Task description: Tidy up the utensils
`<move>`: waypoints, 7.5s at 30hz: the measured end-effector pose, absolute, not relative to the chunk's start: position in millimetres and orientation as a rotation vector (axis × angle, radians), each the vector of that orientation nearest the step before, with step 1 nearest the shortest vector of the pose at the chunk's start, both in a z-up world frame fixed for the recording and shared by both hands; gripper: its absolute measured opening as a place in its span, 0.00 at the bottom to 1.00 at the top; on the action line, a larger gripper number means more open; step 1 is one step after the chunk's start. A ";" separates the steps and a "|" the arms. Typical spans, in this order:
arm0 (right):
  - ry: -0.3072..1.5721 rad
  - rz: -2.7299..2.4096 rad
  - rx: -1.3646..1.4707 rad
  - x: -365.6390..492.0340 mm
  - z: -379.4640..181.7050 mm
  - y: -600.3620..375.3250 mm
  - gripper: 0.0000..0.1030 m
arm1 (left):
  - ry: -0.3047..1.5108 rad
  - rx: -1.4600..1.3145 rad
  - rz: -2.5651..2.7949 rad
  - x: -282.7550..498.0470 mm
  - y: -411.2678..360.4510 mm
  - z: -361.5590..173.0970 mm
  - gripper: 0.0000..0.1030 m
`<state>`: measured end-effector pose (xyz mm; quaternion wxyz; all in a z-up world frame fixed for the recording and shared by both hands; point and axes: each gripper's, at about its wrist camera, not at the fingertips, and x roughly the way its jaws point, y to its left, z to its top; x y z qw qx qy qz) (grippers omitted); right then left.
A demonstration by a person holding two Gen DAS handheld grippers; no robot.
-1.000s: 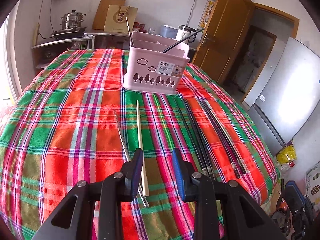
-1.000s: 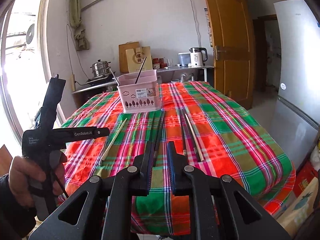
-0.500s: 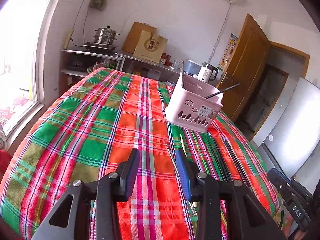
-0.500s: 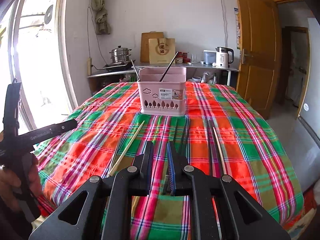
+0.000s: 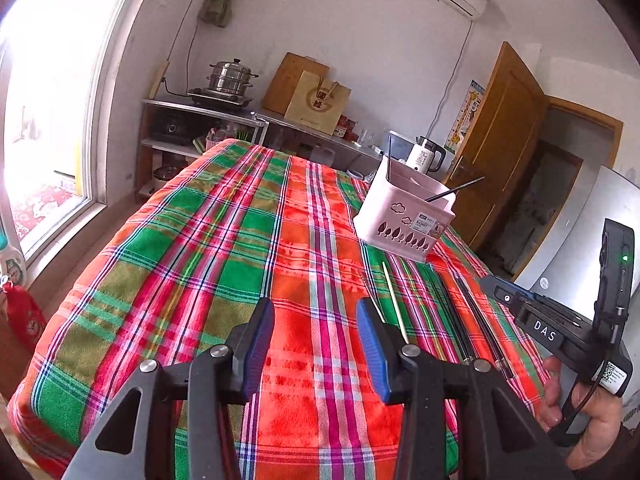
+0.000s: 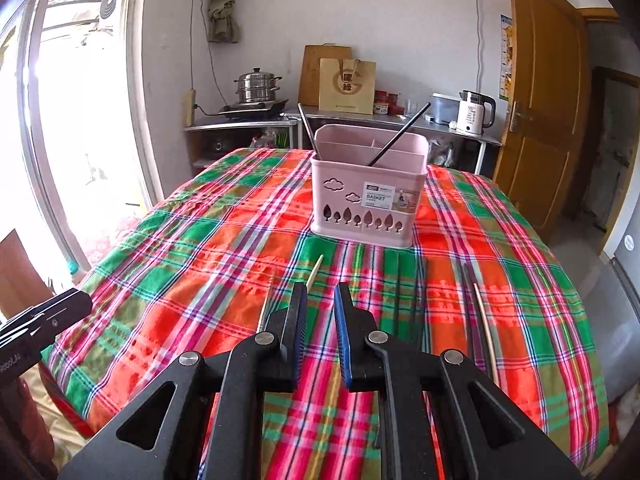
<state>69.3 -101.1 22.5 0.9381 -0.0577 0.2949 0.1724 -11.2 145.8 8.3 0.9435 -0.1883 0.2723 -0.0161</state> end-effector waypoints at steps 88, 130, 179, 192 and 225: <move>0.739 0.392 0.035 228.9 20.4 -174.7 0.06 | 0.778 -0.172 -0.198 173.9 69.0 30.3 0.04; 0.329 0.519 0.078 207.7 191.5 -163.4 0.04 | 0.530 -0.114 -0.277 216.0 61.9 194.0 0.04; 0.410 0.456 0.077 220.0 156.5 -186.1 0.13 | 0.560 -0.179 -0.190 243.5 82.8 143.8 0.12; 0.394 0.464 0.063 126.3 119.4 -217.1 0.13 | 0.525 -0.143 -0.250 128.3 57.2 111.6 0.13; 0.767 0.306 0.054 149.8 -23.3 -271.3 0.13 | 0.783 -0.135 -0.265 125.5 31.3 -6.5 0.27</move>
